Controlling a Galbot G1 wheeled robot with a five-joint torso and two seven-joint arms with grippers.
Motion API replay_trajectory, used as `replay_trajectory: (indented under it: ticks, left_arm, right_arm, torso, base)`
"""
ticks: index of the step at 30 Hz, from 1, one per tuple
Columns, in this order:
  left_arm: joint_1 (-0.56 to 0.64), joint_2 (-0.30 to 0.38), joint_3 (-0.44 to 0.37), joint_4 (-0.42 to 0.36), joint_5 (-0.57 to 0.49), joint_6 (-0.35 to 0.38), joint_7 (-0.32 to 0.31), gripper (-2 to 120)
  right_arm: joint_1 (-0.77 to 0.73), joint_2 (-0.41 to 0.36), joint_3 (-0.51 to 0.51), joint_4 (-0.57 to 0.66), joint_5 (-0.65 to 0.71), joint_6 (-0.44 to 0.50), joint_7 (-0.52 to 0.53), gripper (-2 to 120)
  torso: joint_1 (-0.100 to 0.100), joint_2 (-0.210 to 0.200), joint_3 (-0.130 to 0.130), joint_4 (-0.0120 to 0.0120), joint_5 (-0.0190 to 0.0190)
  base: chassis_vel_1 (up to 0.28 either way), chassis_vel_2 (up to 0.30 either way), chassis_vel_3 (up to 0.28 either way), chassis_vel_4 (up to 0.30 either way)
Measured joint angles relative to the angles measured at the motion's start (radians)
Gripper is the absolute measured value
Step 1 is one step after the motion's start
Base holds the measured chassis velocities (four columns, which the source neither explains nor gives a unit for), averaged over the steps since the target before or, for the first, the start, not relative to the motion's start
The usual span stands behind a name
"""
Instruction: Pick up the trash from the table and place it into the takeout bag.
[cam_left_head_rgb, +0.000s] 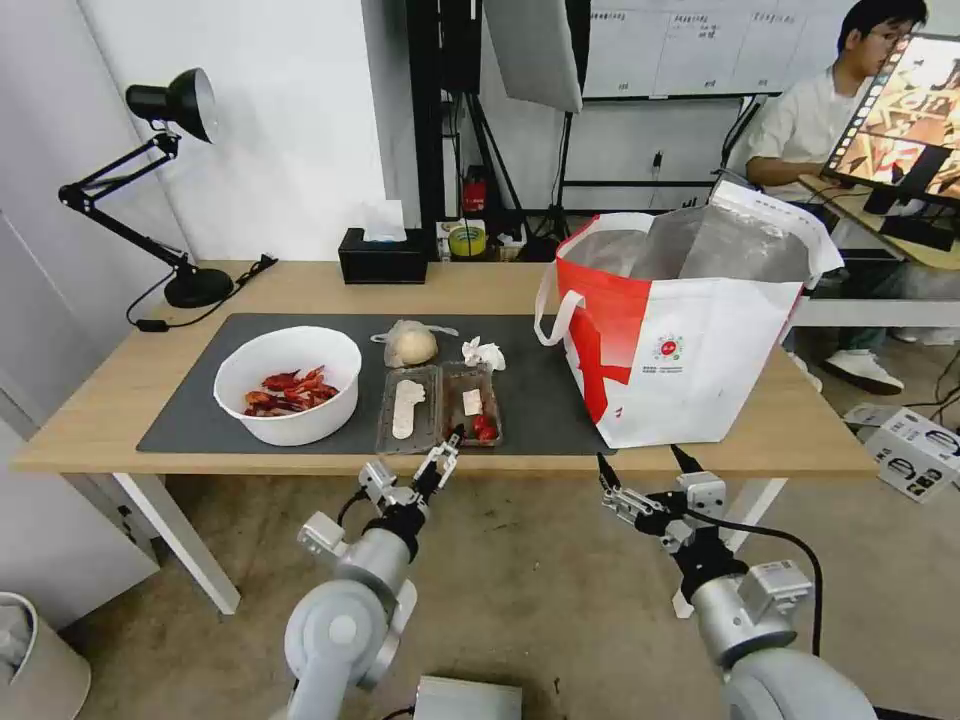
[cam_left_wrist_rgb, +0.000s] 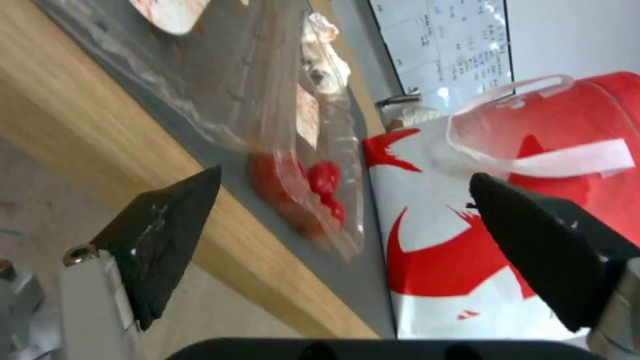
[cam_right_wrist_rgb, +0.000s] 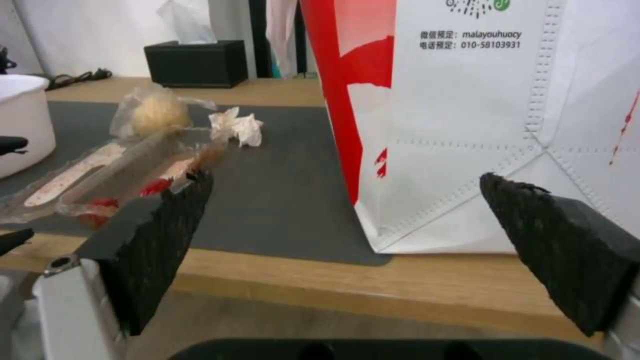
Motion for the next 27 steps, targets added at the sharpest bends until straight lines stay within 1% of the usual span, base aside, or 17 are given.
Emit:
replay_trajectory:
  ticks: [11, 20, 27]
  left_arm:
    - [-0.045, 0.016, -0.014, 0.041, -0.011, -0.003, -0.006, 100]
    - [-0.064, 0.042, -0.038, 0.043, -0.016, -0.004, -0.005, 100]
    - [-0.069, 0.058, -0.051, 0.019, -0.018, -0.005, -0.004, 100]
  right_arm:
    - [0.0, -0.001, 0.004, -0.004, 0.0, 0.0, 0.001, 100]
    - [0.001, 0.0, 0.002, -0.006, 0.0, 0.0, 0.001, 100]
    - [0.002, 0.001, -0.002, -0.008, -0.002, 0.0, 0.001, 100]
  torso:
    - [0.0, 0.0, 0.0, 0.0, 0.0]
    - [0.0, 0.0, 0.0, 0.0, -0.0001]
    - [0.0, 0.0, 0.0, 0.0, -0.0001]
  base:
    - [0.0, 0.0, 0.0, 0.0]
    - [0.0, 0.0, 0.0, 0.0]
    - [0.0, 0.0, 0.0, 0.0]
